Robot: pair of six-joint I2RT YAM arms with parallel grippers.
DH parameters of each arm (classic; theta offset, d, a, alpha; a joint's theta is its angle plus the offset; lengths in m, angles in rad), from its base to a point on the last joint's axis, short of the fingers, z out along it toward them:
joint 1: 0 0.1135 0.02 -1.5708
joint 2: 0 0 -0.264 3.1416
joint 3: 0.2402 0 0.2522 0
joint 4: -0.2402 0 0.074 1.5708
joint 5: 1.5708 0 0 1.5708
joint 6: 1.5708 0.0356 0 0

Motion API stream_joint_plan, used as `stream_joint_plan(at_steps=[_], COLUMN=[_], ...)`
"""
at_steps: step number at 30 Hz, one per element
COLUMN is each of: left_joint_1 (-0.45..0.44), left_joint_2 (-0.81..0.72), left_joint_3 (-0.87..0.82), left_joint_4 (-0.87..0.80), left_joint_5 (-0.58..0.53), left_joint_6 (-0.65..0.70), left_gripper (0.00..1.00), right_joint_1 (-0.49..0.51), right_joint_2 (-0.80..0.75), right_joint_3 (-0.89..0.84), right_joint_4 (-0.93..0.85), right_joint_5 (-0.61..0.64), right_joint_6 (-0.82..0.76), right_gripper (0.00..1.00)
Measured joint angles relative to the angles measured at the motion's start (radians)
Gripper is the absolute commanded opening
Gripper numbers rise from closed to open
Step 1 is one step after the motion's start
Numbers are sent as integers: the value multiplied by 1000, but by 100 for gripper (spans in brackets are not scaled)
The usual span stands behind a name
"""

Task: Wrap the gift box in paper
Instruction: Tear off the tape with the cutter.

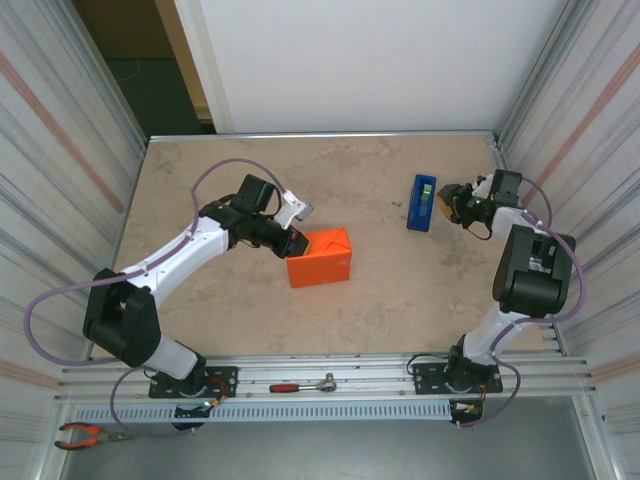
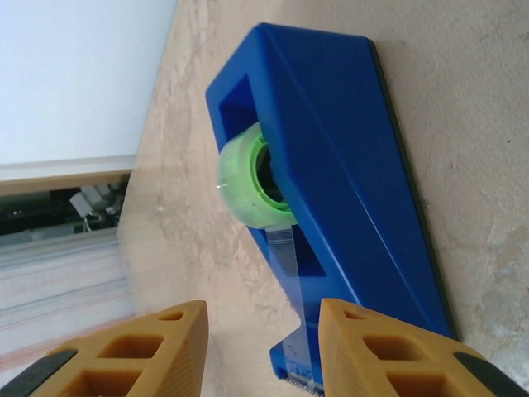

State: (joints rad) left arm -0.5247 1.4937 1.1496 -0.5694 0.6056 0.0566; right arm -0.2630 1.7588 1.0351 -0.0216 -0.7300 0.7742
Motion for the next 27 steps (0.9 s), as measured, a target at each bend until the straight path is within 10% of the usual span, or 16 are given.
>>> stream_joint_plan(at_steps=[27], left_joint_1=[0], left_joint_2=[0], left_joint_3=[0], left_joint_4=[1], left_joint_5=[0], left_joint_6=[0], left_gripper=[0], right_joint_1=[47], right_joint_2=[101], right_joint_3=[2], right_joint_4=[53], right_joint_5=[-35], right_joint_6=[0], right_gripper=[21])
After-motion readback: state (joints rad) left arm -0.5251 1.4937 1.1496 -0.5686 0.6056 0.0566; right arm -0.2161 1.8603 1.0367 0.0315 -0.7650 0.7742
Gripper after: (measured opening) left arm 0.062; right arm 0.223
